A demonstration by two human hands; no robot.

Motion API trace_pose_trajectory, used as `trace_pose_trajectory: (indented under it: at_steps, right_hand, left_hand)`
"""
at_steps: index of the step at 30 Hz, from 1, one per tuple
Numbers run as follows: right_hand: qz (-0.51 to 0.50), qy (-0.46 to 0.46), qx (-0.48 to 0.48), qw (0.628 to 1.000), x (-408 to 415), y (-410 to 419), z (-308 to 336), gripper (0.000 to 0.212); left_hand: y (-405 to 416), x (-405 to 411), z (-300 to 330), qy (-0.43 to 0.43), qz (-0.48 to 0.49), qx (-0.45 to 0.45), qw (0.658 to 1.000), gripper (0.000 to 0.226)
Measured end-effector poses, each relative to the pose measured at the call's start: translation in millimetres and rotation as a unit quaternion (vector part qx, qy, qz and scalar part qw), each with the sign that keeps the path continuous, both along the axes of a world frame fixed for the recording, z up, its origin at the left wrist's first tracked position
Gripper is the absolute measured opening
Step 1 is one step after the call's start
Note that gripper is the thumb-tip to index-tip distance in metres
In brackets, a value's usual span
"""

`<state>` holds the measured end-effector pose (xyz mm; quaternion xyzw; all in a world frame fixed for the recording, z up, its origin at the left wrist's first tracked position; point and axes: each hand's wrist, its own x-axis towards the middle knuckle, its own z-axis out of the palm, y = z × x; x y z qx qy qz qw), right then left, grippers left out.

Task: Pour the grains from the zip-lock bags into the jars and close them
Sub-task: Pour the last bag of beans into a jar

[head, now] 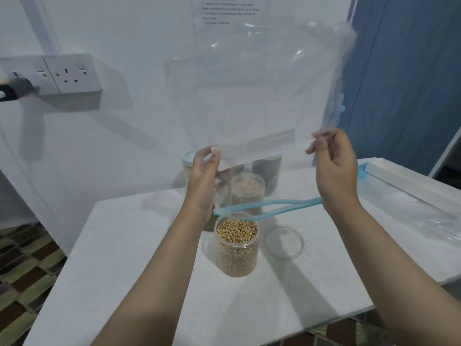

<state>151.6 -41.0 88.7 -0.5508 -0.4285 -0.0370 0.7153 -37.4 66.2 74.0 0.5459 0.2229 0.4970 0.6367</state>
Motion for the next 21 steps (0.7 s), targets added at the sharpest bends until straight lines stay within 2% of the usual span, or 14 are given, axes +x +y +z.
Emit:
trace_pose_trajectory:
  at_steps: [10, 14, 16, 19, 21]
  right_hand:
    - [-0.005, 0.025, -0.027, 0.999, 5, -1, 2, 0.02]
    - [-0.008, 0.039, -0.026, 0.999, 5, -1, -2, 0.02]
    - [-0.005, 0.047, -0.021, 0.999, 5, -1, -6, 0.019]
    - [-0.006, 0.06, -0.009, 0.998, 4, 1, -13, 0.021]
    - [-0.015, 0.087, -0.003, 0.996, 3, 2, -18, 0.021]
  left_hand:
    - [0, 2, 4, 0.026, -0.012, -0.007, 1.0, 0.016]
    - [3, -5, -4, 0.027, -0.005, -0.023, 0.999, 0.048]
    - [-5, -8, -15, -0.006, 0.006, -0.072, 0.997, 0.048]
    - [-20, -2, -30, 0.033, -0.035, -0.072, 0.996, 0.069]
    - [-21, 0, -29, 0.018, -0.04, -0.089, 0.995, 0.07]
